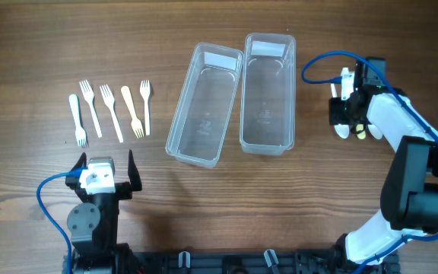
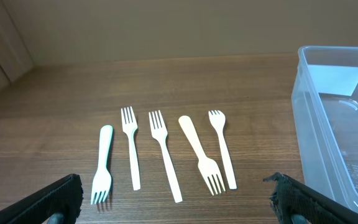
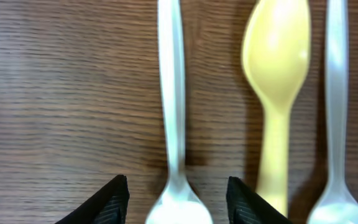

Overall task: Pack container
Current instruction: 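Move the right gripper over the spoons and lower onto a white spoon, then lift the white spoon and drop it into the right container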

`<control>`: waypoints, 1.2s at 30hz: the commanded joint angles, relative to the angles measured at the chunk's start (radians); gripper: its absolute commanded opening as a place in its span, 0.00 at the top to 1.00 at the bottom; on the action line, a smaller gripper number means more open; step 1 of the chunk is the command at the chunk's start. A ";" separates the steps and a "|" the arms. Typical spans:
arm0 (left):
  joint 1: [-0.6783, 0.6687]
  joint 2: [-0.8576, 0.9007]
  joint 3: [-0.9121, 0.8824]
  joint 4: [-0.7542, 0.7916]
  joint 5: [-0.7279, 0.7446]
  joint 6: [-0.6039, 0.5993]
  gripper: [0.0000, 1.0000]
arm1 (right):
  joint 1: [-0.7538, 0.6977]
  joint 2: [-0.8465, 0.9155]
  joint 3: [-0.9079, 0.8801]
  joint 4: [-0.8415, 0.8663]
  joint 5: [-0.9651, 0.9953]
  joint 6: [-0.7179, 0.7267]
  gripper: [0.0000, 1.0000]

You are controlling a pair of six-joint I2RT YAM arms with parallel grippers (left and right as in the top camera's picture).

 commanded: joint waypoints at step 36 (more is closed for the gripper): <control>0.003 -0.007 -0.008 0.005 0.001 0.019 0.00 | 0.011 -0.602 0.056 -0.069 -0.413 0.171 0.96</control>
